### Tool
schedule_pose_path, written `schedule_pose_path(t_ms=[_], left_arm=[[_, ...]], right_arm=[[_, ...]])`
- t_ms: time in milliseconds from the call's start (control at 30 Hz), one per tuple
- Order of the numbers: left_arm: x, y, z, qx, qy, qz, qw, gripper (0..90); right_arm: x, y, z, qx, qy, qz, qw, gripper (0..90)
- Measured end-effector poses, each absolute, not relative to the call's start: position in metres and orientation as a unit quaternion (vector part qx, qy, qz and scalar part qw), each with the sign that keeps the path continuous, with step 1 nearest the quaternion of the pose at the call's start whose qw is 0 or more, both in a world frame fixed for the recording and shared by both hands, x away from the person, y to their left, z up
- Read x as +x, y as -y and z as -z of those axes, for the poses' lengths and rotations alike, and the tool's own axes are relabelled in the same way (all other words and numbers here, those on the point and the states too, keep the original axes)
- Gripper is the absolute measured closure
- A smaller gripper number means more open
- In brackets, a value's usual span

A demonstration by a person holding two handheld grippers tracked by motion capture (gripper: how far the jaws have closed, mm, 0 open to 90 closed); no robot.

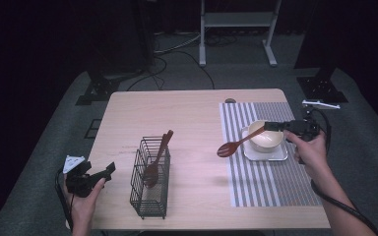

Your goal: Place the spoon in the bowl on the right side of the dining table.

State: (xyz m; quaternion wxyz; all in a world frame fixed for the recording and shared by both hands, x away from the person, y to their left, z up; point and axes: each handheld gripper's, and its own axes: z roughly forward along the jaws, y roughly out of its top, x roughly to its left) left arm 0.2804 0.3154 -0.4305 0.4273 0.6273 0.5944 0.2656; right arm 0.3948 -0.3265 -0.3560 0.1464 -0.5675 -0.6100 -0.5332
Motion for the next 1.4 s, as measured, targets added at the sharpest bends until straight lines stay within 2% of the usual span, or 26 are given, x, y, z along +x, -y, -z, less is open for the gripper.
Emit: schedule_pose_path(t_ms=[1400], left_arm=[[0.281, -0.316, 0.431, 0.626, -0.595, -0.266, 0.427, 4.9]], right_arm=[[0.387, 0.367, 0.361, -0.599, 0.569, 0.551, 0.12, 83.3]])
